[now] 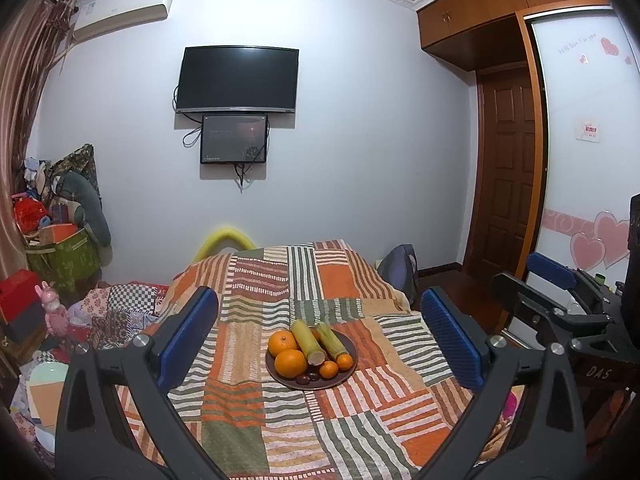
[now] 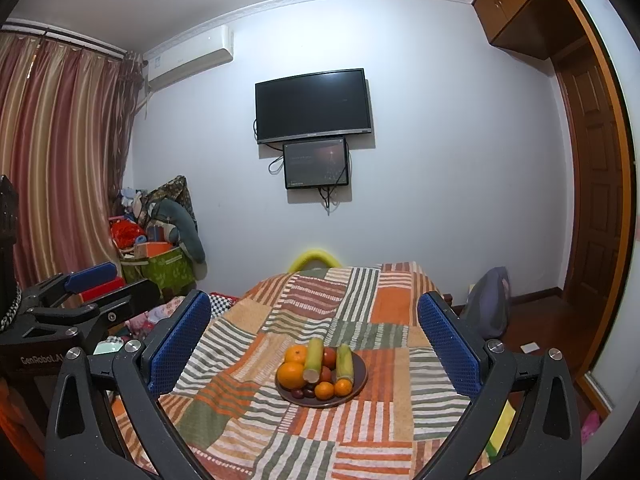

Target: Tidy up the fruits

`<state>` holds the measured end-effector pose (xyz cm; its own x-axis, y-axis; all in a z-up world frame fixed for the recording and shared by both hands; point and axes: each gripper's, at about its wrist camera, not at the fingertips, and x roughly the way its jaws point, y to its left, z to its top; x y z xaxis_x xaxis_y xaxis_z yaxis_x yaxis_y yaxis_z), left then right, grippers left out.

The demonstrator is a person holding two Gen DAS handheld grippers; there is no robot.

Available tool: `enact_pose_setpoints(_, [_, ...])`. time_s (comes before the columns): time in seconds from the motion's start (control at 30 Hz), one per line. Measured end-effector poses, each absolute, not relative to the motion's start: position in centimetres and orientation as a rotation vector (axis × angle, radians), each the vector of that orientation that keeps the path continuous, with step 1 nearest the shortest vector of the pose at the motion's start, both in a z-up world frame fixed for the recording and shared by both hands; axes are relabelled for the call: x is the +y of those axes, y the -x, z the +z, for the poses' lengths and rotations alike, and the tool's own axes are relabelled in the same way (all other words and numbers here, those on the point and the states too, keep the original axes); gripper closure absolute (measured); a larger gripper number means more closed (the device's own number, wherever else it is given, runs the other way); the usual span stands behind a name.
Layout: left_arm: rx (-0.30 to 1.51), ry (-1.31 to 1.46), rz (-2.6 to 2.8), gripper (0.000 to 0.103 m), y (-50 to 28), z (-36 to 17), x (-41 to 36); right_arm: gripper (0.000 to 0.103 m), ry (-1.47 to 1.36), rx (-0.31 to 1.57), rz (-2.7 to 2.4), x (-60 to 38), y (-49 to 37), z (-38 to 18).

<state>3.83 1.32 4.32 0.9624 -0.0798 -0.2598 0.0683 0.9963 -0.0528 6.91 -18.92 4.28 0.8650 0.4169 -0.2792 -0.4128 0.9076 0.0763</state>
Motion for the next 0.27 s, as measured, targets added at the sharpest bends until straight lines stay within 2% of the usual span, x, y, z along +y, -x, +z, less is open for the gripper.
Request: enact_pose_setpoints(0.27, [0.274, 0.042, -0.071, 0.0, -4.14, 4.03, 1.25, 0.0, -0.015, 0.303, 0.431, -18.81, -7.07, 4.1])
